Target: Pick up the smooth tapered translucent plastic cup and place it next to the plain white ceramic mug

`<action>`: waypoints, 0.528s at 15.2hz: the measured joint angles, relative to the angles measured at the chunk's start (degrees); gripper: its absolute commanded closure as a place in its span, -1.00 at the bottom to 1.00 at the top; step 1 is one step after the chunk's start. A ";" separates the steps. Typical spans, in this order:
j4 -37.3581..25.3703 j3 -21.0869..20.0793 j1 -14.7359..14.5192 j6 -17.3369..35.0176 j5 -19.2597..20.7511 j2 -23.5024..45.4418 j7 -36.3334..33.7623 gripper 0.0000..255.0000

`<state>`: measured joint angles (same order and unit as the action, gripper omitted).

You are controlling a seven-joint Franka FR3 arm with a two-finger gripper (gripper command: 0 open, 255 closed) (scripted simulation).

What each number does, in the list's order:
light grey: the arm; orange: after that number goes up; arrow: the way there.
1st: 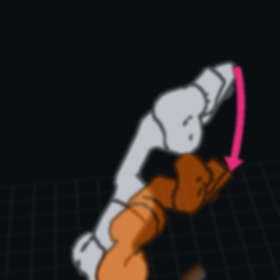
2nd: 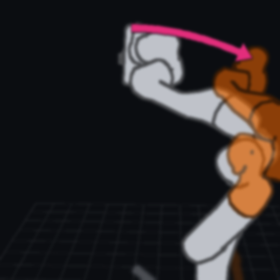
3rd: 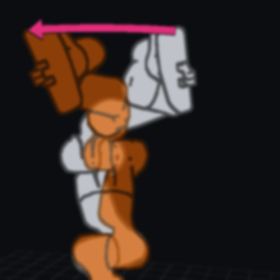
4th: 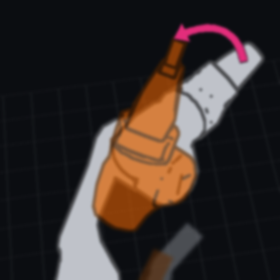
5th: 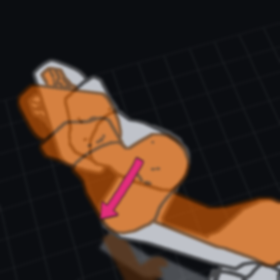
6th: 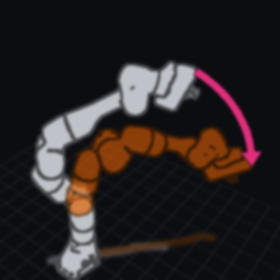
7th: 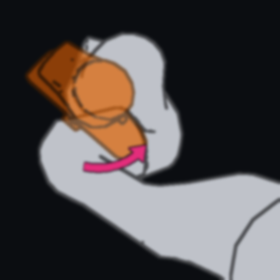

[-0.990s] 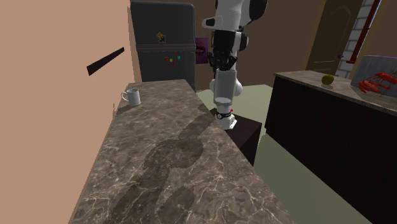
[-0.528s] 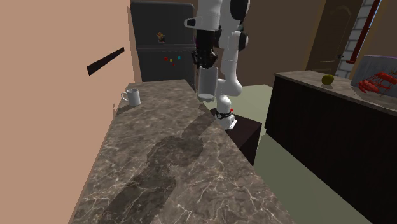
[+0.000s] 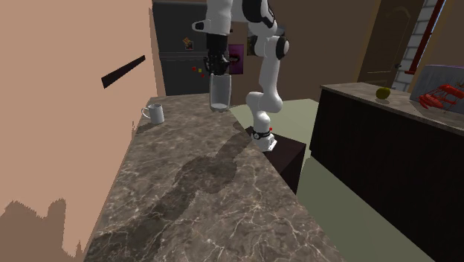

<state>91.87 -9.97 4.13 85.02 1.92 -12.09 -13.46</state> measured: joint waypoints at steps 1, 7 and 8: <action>0.81 1.02 0.58 0.51 0.01 -0.36 1.57 1.00; 0.03 6.33 3.75 0.95 0.40 0.49 10.02 1.00; -0.37 7.37 4.39 1.04 0.46 0.90 11.67 1.00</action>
<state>91.50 -2.61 8.52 86.06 2.38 -11.20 -1.79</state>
